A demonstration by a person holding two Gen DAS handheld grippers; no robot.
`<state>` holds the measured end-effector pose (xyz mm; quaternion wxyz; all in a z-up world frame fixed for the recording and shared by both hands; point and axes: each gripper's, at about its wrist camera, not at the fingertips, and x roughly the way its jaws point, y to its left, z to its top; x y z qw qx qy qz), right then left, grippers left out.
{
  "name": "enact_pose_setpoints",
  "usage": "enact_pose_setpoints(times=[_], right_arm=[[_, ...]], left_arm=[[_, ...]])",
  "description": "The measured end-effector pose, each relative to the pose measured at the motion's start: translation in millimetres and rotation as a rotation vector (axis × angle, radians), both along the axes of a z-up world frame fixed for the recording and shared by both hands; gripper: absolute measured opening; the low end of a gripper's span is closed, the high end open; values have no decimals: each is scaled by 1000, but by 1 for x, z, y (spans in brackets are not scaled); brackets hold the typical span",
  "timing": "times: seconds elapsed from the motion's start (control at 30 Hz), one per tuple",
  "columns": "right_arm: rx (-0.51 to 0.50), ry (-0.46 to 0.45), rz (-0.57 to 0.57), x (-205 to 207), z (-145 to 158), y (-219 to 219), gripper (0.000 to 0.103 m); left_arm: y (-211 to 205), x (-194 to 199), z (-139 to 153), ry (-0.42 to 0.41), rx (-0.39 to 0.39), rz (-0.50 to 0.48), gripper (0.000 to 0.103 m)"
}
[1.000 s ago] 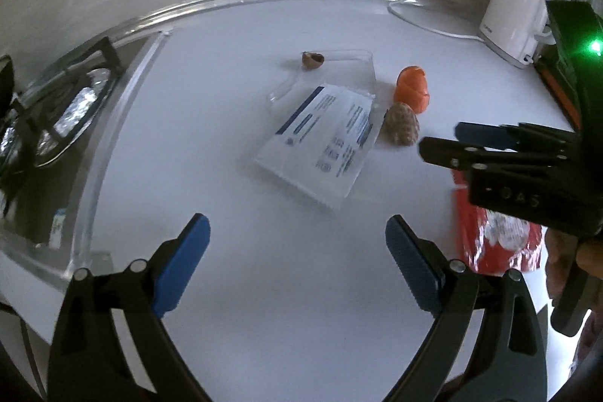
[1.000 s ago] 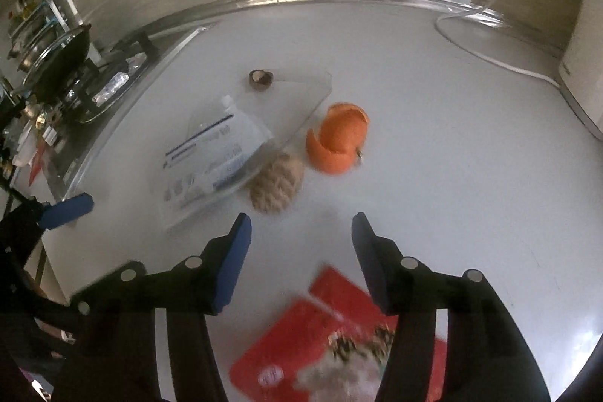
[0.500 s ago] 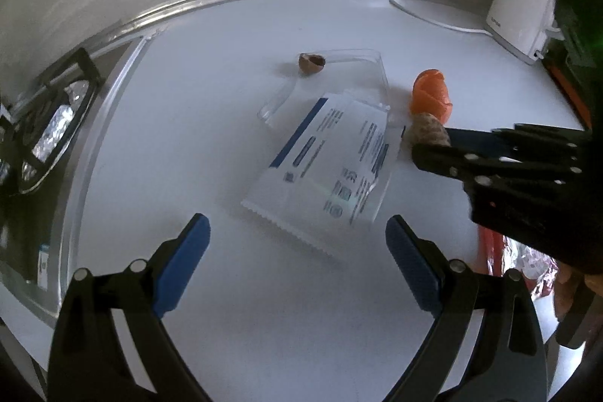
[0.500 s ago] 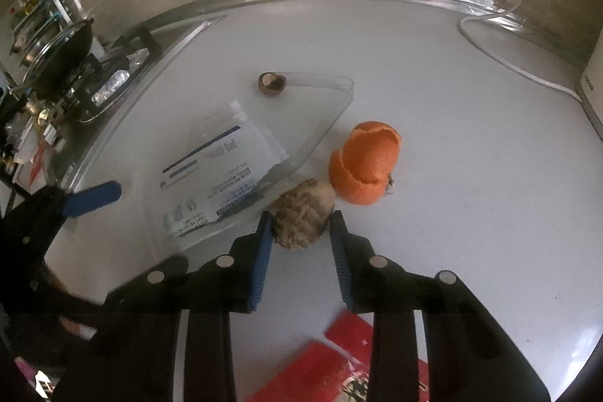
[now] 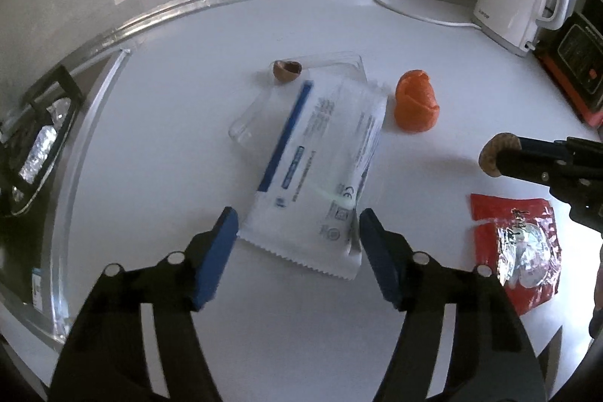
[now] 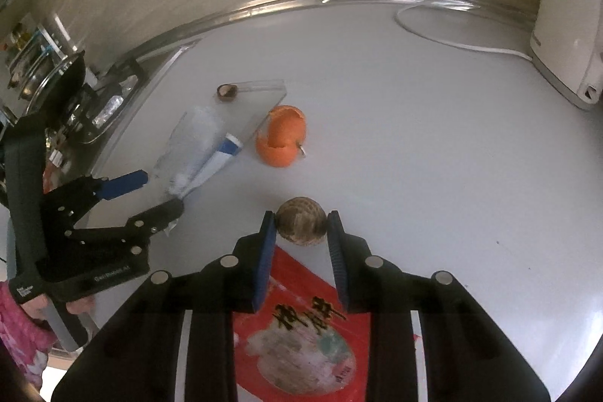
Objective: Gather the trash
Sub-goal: 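Grasp the blue-white wipes packet with the left tool while the right tool grasps the walnut shell, then carry the wipes packet and walnut shell to the wastebasket and release both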
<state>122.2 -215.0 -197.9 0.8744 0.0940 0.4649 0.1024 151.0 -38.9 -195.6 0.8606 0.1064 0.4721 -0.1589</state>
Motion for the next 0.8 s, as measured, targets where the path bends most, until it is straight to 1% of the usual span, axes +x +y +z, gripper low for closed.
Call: enact_pose_setpoints(times=[0.13, 0.17, 0.2, 0.23, 0.27, 0.43, 0.63, 0.8], right_arm=[[16, -3, -7, 0, 0, -4, 28], [20, -5, -8, -1, 1, -4, 28], [21, -8, -8, -1, 2, -4, 28], [22, -10, -7, -1, 3, -4, 28], [22, -12, -6, -2, 4, -4, 28], [25, -22, 3, -7, 9, -1, 28], [18, -40, 42, -19, 22, 14, 28], [12, -57, 96, -33, 35, 36, 28]], left_arm=[[5, -3, 3, 8, -33, 16, 52], [7, -5, 4, 10, -44, 21, 41], [9, -7, 7, 15, -58, 24, 35], [11, -9, 8, 21, -69, 25, 33], [14, -12, 11, 16, -88, 33, 32], [23, -24, 18, 5, -119, 50, 30], [44, -47, 36, -9, -181, 93, 30], [61, -72, 51, -28, -181, 123, 30]])
